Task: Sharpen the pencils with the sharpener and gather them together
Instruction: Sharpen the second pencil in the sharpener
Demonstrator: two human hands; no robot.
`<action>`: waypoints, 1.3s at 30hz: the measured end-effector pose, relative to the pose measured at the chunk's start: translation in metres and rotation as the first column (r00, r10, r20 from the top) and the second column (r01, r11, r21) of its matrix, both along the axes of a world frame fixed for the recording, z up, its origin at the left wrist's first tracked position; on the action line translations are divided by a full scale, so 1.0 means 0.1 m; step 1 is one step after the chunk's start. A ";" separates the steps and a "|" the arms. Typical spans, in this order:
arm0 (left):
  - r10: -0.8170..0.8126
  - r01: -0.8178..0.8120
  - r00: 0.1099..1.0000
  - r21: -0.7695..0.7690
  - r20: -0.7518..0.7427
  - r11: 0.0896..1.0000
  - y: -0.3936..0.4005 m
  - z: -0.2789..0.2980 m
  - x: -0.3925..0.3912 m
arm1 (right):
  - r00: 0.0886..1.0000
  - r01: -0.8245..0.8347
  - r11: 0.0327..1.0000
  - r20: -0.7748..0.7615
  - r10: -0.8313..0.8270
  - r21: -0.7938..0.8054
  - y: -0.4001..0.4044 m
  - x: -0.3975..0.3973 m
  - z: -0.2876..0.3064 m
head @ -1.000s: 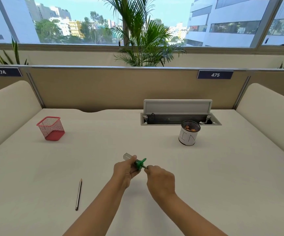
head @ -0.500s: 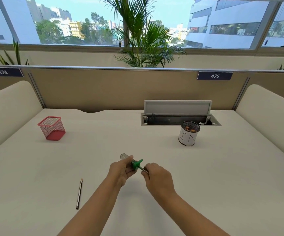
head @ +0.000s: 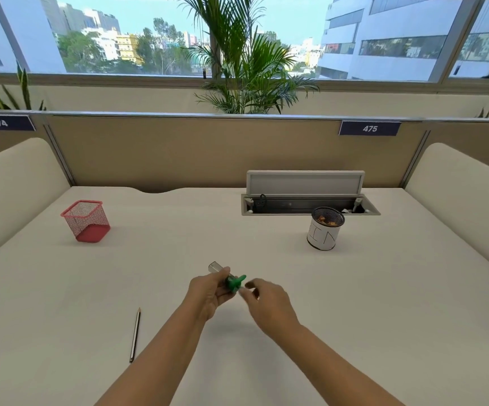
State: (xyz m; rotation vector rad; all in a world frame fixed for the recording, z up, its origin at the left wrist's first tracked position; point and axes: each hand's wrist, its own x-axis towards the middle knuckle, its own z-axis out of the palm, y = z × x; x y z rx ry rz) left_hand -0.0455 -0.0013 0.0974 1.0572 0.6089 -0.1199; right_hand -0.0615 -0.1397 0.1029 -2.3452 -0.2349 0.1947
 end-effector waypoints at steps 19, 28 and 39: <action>-0.101 0.103 0.993 -0.019 0.067 0.994 0.03 0.01 0.03 | 0.573 0.610 0.548 -0.797 0.193 0.572 -0.01 0.10 0.03; -0.025 0.025 1.000 -0.040 0.005 0.999 0.02 -0.02 0.05 | 0.985 -0.001 0.984 0.171 0.031 -0.177 0.02 0.01 -0.03; -0.003 0.002 1.000 -0.050 -0.020 0.999 -0.02 -0.02 0.06 | 0.952 0.025 0.993 0.305 0.012 -0.117 0.01 0.06 -0.16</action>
